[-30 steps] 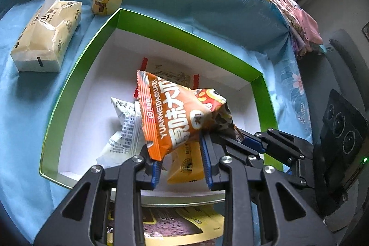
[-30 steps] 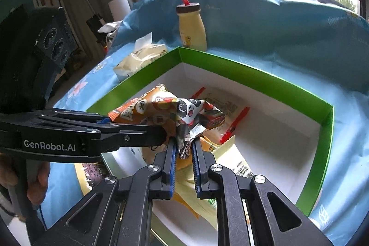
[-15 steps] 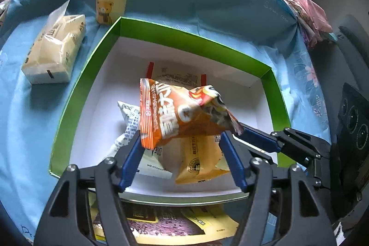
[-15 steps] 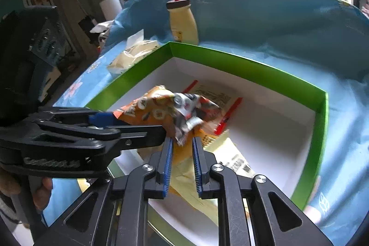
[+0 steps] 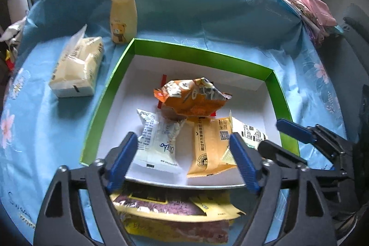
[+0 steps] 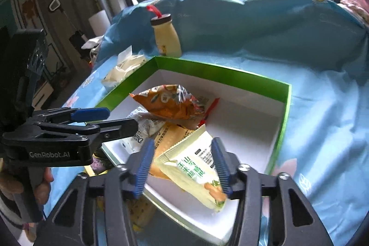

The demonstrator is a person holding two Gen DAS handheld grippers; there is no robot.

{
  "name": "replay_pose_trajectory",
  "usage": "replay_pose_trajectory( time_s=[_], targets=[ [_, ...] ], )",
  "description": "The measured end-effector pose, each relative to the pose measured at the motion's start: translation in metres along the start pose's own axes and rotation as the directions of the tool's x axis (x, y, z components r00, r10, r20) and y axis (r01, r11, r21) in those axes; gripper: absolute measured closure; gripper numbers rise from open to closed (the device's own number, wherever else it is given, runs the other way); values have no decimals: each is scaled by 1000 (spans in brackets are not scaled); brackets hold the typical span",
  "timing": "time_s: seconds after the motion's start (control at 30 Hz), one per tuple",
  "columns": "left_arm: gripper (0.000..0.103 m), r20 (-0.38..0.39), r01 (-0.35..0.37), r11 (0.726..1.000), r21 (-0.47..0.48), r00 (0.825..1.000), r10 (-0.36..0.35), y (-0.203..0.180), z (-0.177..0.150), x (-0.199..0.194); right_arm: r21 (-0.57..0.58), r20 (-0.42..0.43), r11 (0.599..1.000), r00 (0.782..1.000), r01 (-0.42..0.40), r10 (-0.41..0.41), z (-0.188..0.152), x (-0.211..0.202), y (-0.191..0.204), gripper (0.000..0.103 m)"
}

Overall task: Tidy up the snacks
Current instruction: 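Withdraw the left gripper from the box toward the yellow jerky bag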

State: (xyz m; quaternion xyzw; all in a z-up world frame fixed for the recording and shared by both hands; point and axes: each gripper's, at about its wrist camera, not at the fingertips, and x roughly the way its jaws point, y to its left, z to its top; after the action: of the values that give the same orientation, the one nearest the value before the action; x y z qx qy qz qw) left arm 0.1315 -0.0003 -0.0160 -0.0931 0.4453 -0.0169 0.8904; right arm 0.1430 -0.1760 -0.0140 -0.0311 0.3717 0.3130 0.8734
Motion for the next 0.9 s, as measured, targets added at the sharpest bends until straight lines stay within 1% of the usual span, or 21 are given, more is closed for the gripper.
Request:
replay_pose_trajectory(
  time_s=[0.07,0.1,0.2,0.27,0.47,0.67,0.73,0.8,0.9],
  targets=[
    [16,14,3,1000,8,1000,-3,-1,-2,-7,6,8,1000,1000,5,-5,-2,-8,0,45],
    [16,20,1,1000,12,1000,-2,-4,-4,-10,9,10,1000,1000,7,-7,-2,-10,0,42],
    [16,33,-17,999,30,999,16,-10,-8,-18,11,14,1000,1000,23,-23,-7,-18,2,37],
    [16,44,-24,999,40,999,22,-13,-11,-23,19,13,999,1000,27,-27,-10,-23,2,37],
    [16,86,-60,996,69,995,54,-23,-25,-42,51,25,999,1000,3,-4,-20,-42,6,37],
    [16,121,-80,993,83,990,69,-31,-39,-61,36,46,999,999,-1,0,-27,-62,20,36],
    [16,138,-96,992,87,987,84,-33,-43,-68,29,53,1000,999,1,-2,-28,-67,23,36],
    [16,158,-97,992,85,984,82,-34,-46,-77,33,54,999,999,-1,0,-31,-71,27,36],
    [15,171,-114,990,86,980,98,-36,-51,-85,34,58,999,998,-14,12,-33,-77,31,36]
  ],
)
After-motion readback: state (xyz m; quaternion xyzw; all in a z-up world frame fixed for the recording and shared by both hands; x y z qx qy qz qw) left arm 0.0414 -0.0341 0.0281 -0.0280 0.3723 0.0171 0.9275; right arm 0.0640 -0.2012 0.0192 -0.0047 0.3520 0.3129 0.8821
